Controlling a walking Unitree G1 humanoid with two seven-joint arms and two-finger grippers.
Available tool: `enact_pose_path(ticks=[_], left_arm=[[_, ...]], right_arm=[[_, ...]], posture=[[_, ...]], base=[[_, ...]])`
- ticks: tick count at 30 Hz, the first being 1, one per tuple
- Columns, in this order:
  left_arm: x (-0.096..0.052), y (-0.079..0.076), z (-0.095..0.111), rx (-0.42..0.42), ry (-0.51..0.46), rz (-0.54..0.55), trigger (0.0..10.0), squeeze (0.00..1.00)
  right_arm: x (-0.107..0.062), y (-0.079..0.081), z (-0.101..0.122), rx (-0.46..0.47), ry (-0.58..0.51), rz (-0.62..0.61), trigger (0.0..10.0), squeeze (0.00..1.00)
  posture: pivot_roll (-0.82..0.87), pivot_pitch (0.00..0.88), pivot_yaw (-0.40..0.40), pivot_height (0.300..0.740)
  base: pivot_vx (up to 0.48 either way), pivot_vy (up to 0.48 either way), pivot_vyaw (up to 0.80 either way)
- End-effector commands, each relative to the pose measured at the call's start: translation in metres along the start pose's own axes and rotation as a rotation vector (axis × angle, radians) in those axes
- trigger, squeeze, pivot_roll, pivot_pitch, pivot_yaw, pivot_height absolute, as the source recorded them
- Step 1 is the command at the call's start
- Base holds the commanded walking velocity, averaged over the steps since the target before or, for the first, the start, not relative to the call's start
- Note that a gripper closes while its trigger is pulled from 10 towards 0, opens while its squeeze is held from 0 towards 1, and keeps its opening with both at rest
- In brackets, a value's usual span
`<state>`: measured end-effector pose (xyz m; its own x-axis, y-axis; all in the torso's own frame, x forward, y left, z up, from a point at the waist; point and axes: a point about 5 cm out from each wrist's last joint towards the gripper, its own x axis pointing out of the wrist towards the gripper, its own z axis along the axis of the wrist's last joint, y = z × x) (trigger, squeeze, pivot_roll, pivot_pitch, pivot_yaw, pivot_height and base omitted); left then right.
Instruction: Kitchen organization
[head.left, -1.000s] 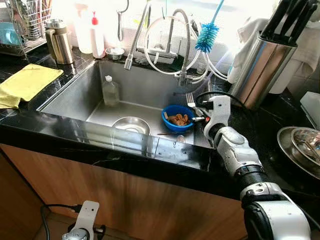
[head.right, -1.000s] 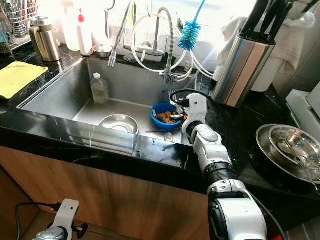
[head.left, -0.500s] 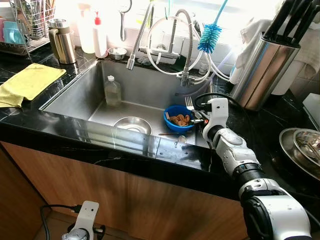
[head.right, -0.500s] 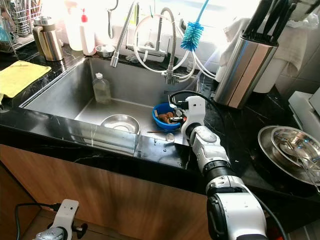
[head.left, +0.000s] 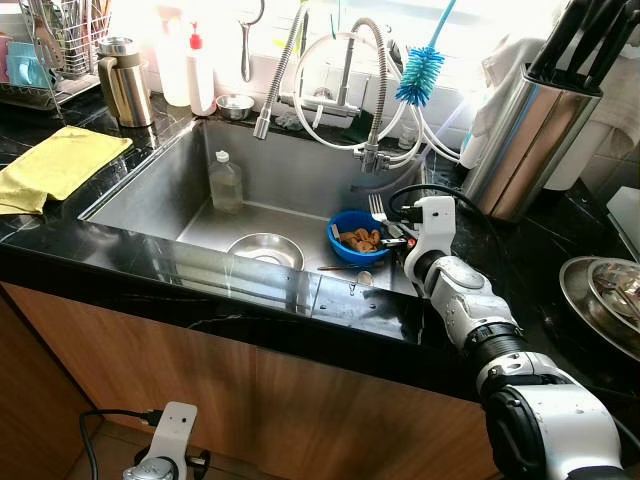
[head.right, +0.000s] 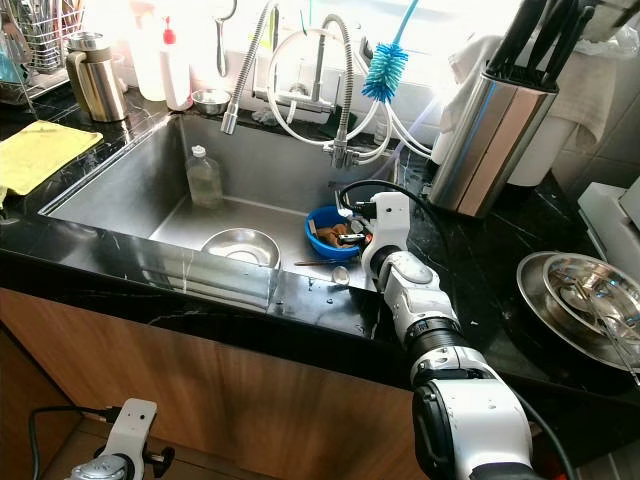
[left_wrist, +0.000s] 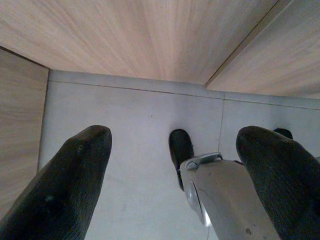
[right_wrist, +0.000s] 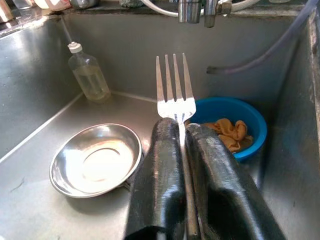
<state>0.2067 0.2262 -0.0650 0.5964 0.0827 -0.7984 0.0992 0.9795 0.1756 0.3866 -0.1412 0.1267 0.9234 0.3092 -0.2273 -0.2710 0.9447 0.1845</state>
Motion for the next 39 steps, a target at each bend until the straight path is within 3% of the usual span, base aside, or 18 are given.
enact_pose_path(ticks=[1, 7, 8, 10, 11, 12, 13, 14, 15, 22, 25, 33, 39], left_arm=[[0.000, -0.001, -0.004, 0.003, 0.016, -0.003, 10.0, 0.00], [0.000, -0.001, -0.004, 0.001, 0.019, -0.005, 10.0, 0.00], [0.000, -0.001, -0.004, 0.001, 0.019, -0.006, 10.0, 0.00], [0.000, -0.001, -0.004, 0.001, 0.020, -0.008, 10.0, 0.00], [0.000, -0.001, -0.004, 0.002, 0.020, -0.010, 10.0, 0.00], [0.000, -0.001, -0.004, 0.002, 0.021, -0.010, 10.0, 0.00], [0.000, -0.002, -0.004, 0.002, 0.021, -0.011, 10.0, 0.00], [0.000, -0.002, -0.004, 0.002, 0.021, -0.012, 10.0, 0.00], [0.000, -0.002, -0.004, 0.003, 0.021, -0.012, 10.0, 0.00], [0.000, -0.002, -0.004, 0.009, 0.016, -0.008, 10.0, 0.00], [0.000, -0.004, -0.004, 0.010, 0.010, -0.007, 10.0, 0.00], [0.000, -0.008, -0.002, 0.011, 0.003, -0.017, 10.0, 0.00], [0.001, -0.008, 0.000, 0.016, -0.003, -0.023, 10.0, 0.00]], right_arm=[[0.000, -0.003, 0.001, 0.010, 0.006, -0.014, 10.0, 0.00], [0.000, -0.004, 0.001, 0.012, 0.010, -0.019, 10.0, 0.00], [0.000, -0.004, 0.001, 0.010, 0.011, -0.021, 10.0, 0.06], [0.000, -0.004, 0.001, 0.010, 0.010, -0.020, 10.0, 0.07], [0.000, -0.003, 0.001, 0.011, 0.008, -0.017, 10.0, 0.51], [0.000, -0.003, 0.001, 0.007, 0.008, -0.020, 10.0, 0.58], [0.000, -0.003, 0.002, -0.003, 0.004, -0.023, 10.0, 0.42], [0.001, -0.003, 0.003, -0.015, -0.001, -0.025, 10.0, 0.42], [0.001, -0.003, 0.004, -0.023, -0.009, -0.032, 10.0, 0.00], [-0.003, -0.002, 0.023, -0.111, -0.157, -0.069, 10.0, 0.00], [-0.014, -0.004, 0.026, -0.125, -0.259, -0.134, 10.0, 0.00], [-0.039, -0.007, 0.015, -0.109, -0.306, -0.229, 10.0, 0.00], [-0.066, -0.026, 0.011, -0.097, -0.277, -0.400, 10.0, 0.00]], posture=[[0.20, 0.000, -0.143, 0.736], [0.20, 0.000, -0.143, 0.736], [0.20, 0.000, -0.143, 0.736], [0.20, 0.000, -0.142, 0.736], [0.20, 0.000, -0.142, 0.736], [0.20, 0.000, -0.142, 0.736], [0.20, 0.000, -0.142, 0.736], [0.20, 0.000, -0.142, 0.736], [0.20, 0.000, -0.142, 0.736], [0.19, 0.000, -0.138, 0.736], [0.18, 0.000, -0.132, 0.736], [0.17, 0.000, -0.128, 0.736], [0.16, 0.000, -0.127, 0.736]], base=[[0.000, 0.000, 0.00], [0.000, 0.000, 0.00], [0.000, 0.000, 0.00], [0.000, 0.000, 0.00], [0.000, 0.000, 0.00], [0.000, 0.000, 0.00], [0.000, 0.000, 0.00], [0.000, 0.000, 0.00], [0.000, 0.000, 0.00], [0.000, 0.000, 0.00], [0.000, 0.000, 0.00], [0.000, 0.000, 0.00], [0.000, 0.000, 0.00]])
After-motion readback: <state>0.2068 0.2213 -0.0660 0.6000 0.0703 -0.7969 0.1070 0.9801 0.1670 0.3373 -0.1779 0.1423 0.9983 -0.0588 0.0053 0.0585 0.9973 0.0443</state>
